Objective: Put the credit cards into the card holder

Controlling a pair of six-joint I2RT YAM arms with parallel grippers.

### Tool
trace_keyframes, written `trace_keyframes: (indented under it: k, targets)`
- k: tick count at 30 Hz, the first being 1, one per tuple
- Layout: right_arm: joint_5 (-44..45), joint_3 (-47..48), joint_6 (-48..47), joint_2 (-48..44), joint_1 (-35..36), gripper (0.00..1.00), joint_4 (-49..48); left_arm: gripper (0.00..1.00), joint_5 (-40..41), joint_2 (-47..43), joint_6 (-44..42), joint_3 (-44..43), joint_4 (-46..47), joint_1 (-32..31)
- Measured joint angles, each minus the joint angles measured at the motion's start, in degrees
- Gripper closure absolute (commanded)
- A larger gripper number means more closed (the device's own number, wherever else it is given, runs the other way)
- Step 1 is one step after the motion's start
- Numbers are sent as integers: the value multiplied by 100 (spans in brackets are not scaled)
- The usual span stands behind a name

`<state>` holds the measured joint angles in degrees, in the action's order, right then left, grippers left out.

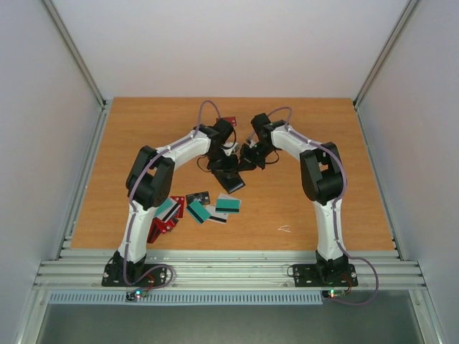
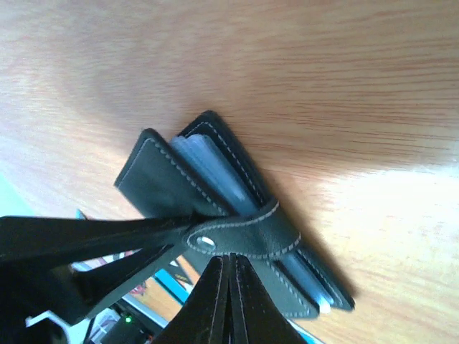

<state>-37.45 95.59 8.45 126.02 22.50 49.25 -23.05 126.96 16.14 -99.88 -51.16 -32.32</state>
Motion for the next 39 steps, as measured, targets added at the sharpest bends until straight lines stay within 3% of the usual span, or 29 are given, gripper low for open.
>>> trace_keyframes:
  k: [6, 11, 12, 18, 22, 24, 30, 39]
  targets:
    - [-37, 426, -61, -205, -2, 93, 208, 36, 459, -105, -15, -11, -192, 37]
    - [-63, 584, -168, -518, -111, 80, 393, 3, 597, -212, -76, 9, -380, 190]
    - [-70, 597, -208, -586, -153, 77, 426, 1, 570, -251, -63, 9, -433, 238]
    - [-61, 654, -431, -1051, -584, 46, 649, 1, 597, -686, -39, -50, -780, 614]
    - [-20, 649, -575, -1384, -863, 25, 772, 1, 1029, -929, -157, -96, -986, 791]
    - [46, 621, -697, -1598, -986, 2, 776, 1, 1276, -1224, -197, 164, -949, 848]
    - [496, 474, -1137, -2647, -1239, 2, 745, 1, 1965, -2774, -326, 708, -879, 992]
    - [1589, -549, -1416, -5136, -1266, 2, 85, 1, 3195, -5139, -623, 1792, 68, 1056]
